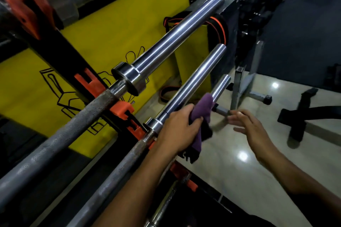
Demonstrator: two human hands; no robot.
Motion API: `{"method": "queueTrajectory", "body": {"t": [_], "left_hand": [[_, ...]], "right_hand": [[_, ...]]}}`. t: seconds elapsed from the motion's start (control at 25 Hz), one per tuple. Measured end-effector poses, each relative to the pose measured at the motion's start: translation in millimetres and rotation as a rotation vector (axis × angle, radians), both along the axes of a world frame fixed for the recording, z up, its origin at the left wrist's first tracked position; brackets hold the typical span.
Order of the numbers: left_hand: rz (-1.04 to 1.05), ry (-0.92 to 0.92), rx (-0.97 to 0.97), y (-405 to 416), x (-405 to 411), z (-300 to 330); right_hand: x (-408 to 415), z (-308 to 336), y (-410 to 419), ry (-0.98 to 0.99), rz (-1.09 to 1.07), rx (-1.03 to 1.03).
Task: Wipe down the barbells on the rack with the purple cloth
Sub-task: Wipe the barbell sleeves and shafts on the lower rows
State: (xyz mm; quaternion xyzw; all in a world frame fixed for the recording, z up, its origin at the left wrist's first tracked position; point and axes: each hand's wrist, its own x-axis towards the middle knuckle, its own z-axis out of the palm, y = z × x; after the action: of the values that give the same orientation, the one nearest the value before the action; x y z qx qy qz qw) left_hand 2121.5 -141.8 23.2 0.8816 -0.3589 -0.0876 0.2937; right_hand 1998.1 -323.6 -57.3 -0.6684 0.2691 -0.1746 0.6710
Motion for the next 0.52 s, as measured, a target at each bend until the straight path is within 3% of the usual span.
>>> {"method": "queueTrajectory", "body": {"t": [0.12,0.2,0.28,0.4,0.52], "left_hand": [[-0.066,-0.032,0.019,-20,-24,-1],[-0.268,-0.054,0.116,-32,-49,-15],[-0.437,-0.089,0.24,-36,-68,-26],[-0.603,-0.088,0.279,-31,-63,-20],[-0.658,-0.31,0.206,-25,-16,3]], "right_hand": [[-5,-25,32,-0.036,-0.101,0.652],[-5,-18,54,-0.117,-0.17,1.003],[-2,-14,63,-0.171,-0.339,1.126],[-4,-12,59,-0.227,-0.374,1.17],[0,-7,44,-0.264,-0.302,1.171]]}}
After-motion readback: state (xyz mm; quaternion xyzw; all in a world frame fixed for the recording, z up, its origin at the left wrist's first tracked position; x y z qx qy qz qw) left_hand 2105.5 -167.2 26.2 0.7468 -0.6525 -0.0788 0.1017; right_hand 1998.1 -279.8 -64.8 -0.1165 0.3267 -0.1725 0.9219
